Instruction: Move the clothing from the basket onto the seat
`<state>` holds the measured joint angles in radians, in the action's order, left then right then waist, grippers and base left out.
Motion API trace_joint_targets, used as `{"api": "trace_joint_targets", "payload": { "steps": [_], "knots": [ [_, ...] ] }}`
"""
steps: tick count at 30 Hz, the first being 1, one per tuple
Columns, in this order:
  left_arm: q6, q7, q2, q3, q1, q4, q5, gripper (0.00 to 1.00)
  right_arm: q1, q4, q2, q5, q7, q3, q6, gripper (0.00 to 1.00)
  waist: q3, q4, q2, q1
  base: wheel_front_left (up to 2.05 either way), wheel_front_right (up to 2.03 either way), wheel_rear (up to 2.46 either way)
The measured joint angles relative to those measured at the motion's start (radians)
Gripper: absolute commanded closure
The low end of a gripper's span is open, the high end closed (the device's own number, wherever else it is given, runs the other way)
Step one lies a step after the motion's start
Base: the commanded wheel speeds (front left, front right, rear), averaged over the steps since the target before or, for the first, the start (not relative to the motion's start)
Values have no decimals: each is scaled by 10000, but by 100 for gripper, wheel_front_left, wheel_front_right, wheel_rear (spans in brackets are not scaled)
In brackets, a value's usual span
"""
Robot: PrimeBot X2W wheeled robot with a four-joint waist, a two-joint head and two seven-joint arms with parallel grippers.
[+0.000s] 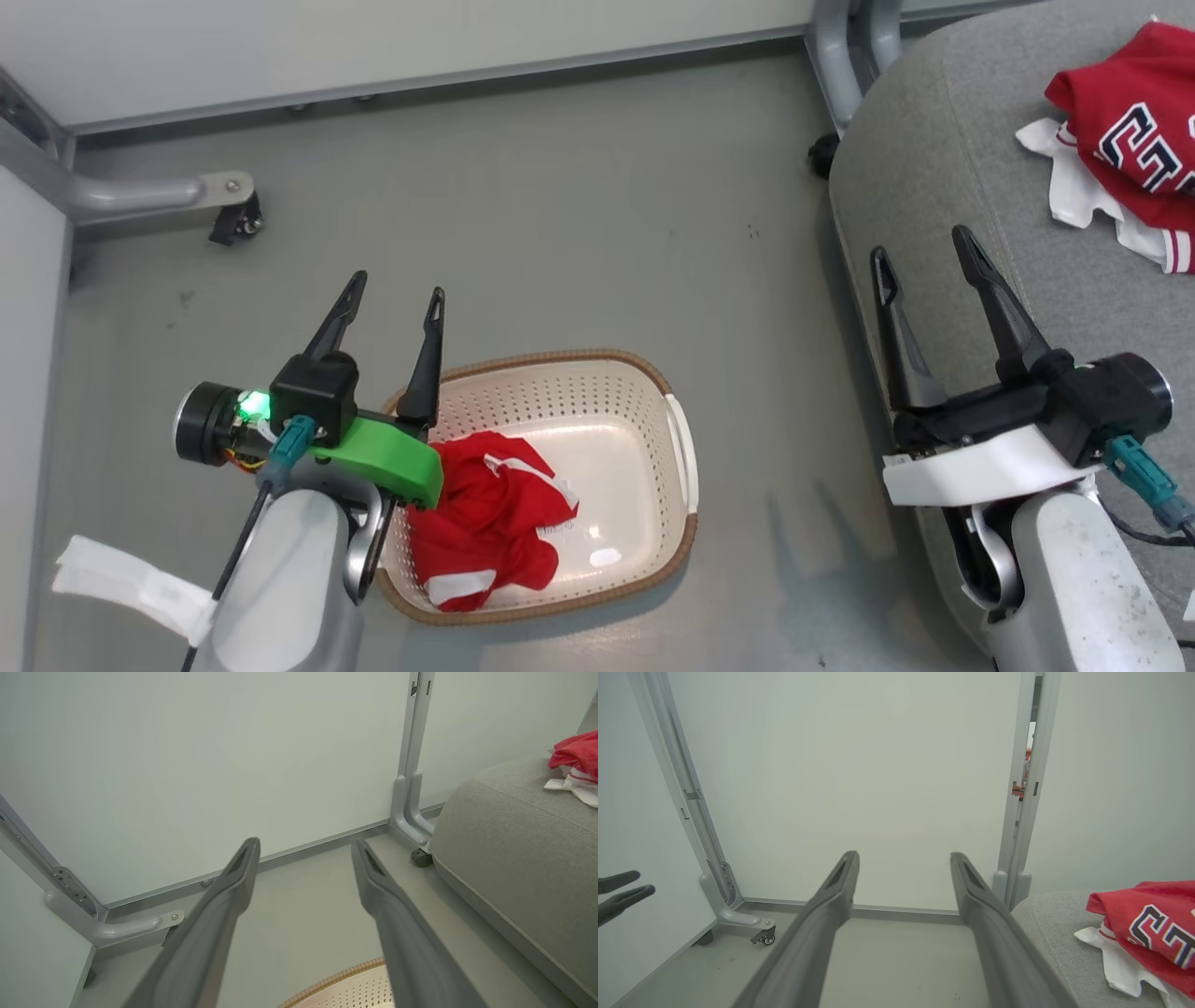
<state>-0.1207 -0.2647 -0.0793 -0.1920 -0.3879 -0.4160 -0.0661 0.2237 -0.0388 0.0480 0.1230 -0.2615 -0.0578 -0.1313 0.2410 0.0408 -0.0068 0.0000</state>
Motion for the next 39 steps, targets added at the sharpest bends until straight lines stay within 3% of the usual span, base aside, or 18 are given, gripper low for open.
{"api": "trace_joint_targets", "payload": {
  "steps": [16,34,39],
  "knots": [
    [-84,6,-215,-1964,-2685,-3935,69,0,1824,-654,50,-190,-2,-199,0,0,2776,-913,0,1,0,0,0],
    [-88,38,-596,-3313,-4715,-7900,81,0,2851,-1183,36,-234,0,-368,0,0,5393,-1575,0,2,0,0,0],
    [-100,284,-709,-3611,-5143,-8353,132,0,2914,-1331,35,-234,0,-351,0,0,5883,-1732,0,2,0,0,0]
  ]
}}
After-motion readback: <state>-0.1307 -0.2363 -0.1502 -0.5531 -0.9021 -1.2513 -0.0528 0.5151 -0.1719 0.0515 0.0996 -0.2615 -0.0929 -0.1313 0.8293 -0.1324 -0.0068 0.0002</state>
